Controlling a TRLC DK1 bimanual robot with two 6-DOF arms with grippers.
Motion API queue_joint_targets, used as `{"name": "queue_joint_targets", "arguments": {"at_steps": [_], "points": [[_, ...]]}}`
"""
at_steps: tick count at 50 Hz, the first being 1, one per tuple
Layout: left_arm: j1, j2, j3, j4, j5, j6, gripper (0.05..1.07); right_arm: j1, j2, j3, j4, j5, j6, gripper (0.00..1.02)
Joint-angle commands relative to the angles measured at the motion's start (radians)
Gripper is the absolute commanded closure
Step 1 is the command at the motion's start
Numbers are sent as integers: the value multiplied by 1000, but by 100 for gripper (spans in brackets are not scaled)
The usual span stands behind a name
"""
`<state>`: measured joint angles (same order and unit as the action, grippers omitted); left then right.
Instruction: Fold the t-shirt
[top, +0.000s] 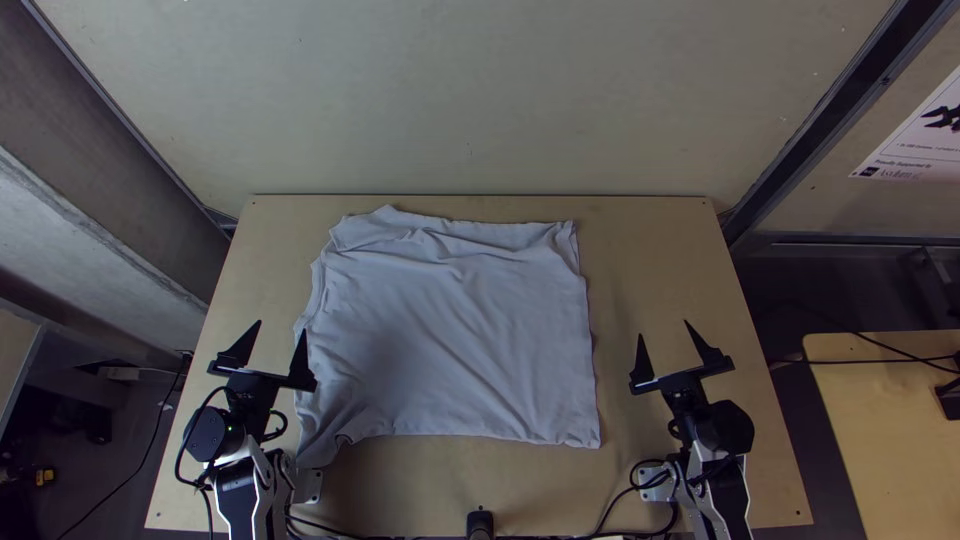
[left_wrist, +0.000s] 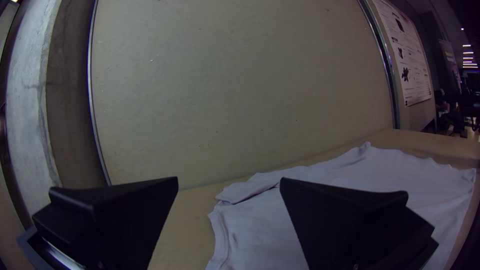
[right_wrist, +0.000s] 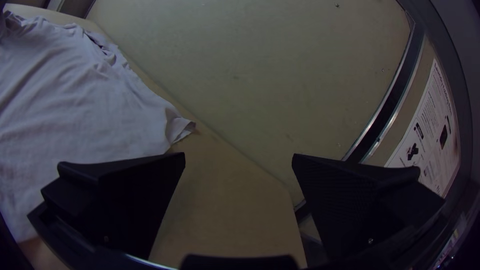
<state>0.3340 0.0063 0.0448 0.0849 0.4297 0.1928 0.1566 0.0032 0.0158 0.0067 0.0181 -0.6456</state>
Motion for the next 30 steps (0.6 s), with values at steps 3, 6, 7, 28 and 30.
{"name": "queue_joint_targets", "arguments": {"at_steps": [3,6,7,28,30], "points": [[0,-6,-49,-19,6,-26,9,-51,-8,-8,-14,11,-15,4],[-1,-8,-49,-19,6,-26,9,-66,-8,-8,-14,13,-14,4],[-3,-6,-49,-19,6,-26,9,-74,-8,-8,-14,13,-9,4],[-36,-9,-48,6,-2,10,9,-180,-9,-14,105,-4,60,4],[-39,-9,-48,-10,-5,10,9,-181,-9,-14,104,-4,63,4]]}}
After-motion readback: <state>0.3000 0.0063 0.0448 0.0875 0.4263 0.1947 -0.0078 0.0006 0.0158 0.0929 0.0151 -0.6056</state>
